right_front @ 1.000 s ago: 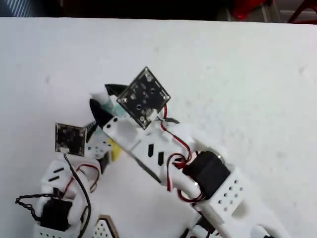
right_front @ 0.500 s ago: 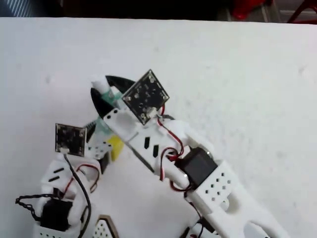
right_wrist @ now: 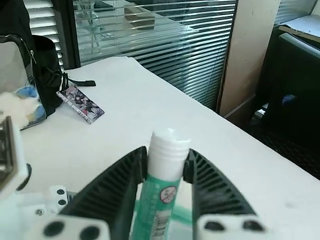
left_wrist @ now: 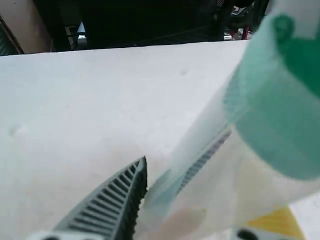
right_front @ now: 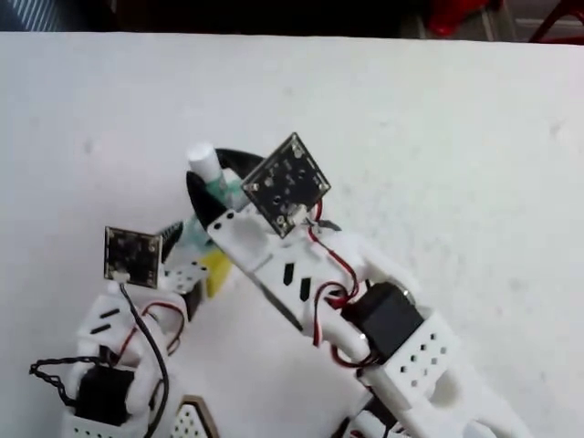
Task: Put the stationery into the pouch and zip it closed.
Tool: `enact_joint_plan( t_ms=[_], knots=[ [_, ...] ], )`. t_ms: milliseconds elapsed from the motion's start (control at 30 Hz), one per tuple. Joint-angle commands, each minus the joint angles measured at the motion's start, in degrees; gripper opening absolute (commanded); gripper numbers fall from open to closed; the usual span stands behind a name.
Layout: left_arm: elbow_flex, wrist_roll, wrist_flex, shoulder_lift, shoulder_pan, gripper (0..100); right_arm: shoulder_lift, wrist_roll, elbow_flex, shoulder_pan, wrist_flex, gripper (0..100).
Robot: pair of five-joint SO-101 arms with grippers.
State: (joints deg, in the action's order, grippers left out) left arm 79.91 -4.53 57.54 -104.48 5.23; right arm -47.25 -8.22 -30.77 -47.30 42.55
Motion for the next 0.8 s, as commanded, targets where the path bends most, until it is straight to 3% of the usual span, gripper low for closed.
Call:
enact_joint_plan(
  t_ms=[0,533,767],
  knots=[
    [-1.5,-0.6,-0.8,-0.3,0.2,29,0.2,-0.2,0.1,0.3,1.6,23.3],
    [-1.5,-0.6,-0.8,-0.3,0.2,29,0.3,-0.6,9.8,1.1,7.4,24.4],
    [-1.5,-0.6,-0.8,-0.3,0.2,29,0.4,-0.3,14.5,9.6,11.9,24.4]
  ],
)
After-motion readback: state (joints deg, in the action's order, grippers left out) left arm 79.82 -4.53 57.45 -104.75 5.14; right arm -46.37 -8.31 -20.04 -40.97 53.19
